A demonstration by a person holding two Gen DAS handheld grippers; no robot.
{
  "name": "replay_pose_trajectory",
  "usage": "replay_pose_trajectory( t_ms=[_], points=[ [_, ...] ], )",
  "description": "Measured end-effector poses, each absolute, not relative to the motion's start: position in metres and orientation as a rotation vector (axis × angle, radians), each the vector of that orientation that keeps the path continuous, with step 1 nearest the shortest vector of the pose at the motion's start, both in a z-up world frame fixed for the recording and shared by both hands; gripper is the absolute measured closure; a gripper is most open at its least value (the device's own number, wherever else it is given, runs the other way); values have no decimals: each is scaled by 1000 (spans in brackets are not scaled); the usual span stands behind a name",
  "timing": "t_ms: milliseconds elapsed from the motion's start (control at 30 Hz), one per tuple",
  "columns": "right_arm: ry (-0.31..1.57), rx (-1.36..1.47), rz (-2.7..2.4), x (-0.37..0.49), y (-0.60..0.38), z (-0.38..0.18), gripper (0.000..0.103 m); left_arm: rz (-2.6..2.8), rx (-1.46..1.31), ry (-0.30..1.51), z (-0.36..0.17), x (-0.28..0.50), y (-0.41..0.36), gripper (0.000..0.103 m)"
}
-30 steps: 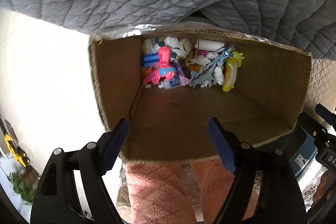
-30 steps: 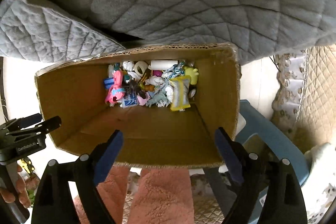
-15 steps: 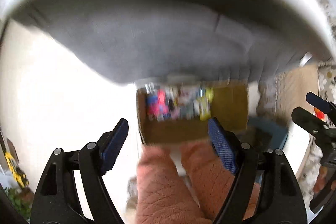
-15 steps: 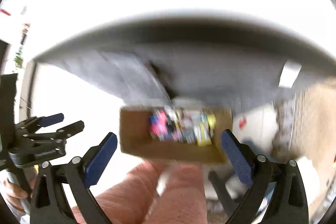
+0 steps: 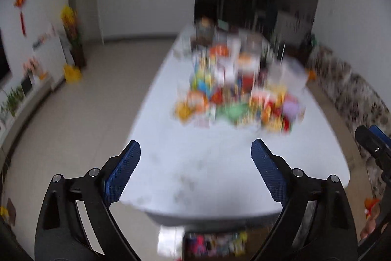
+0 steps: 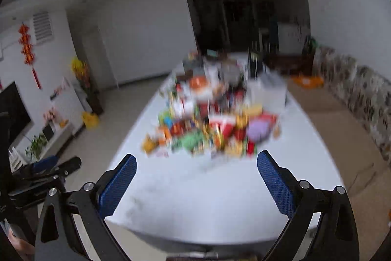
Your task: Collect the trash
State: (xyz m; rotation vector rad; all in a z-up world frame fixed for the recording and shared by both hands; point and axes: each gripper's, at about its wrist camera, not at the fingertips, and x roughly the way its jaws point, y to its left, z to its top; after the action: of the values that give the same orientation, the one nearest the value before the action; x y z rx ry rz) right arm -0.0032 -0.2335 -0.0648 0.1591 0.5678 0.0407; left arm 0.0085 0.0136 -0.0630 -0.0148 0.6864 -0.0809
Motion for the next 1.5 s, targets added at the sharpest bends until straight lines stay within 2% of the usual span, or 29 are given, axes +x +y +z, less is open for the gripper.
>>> replay_pose_trajectory(
  t_ms=[167, 400, 667, 1500],
  points=[
    [471, 107, 20, -15, -233, -25, 6, -67, -26, 565, -8, 2, 13, 10],
    [384, 59, 0, -33, -230, 9, 5, -52, -8, 488, 19, -2, 3, 10],
    [391, 32, -17, -27, -234, 12, 5, -53, -11, 438, 30, -15, 3, 10],
    [334, 0, -44, -34, -235, 40, 5, -22, -6, 434, 39, -21, -1, 10]
  ],
)
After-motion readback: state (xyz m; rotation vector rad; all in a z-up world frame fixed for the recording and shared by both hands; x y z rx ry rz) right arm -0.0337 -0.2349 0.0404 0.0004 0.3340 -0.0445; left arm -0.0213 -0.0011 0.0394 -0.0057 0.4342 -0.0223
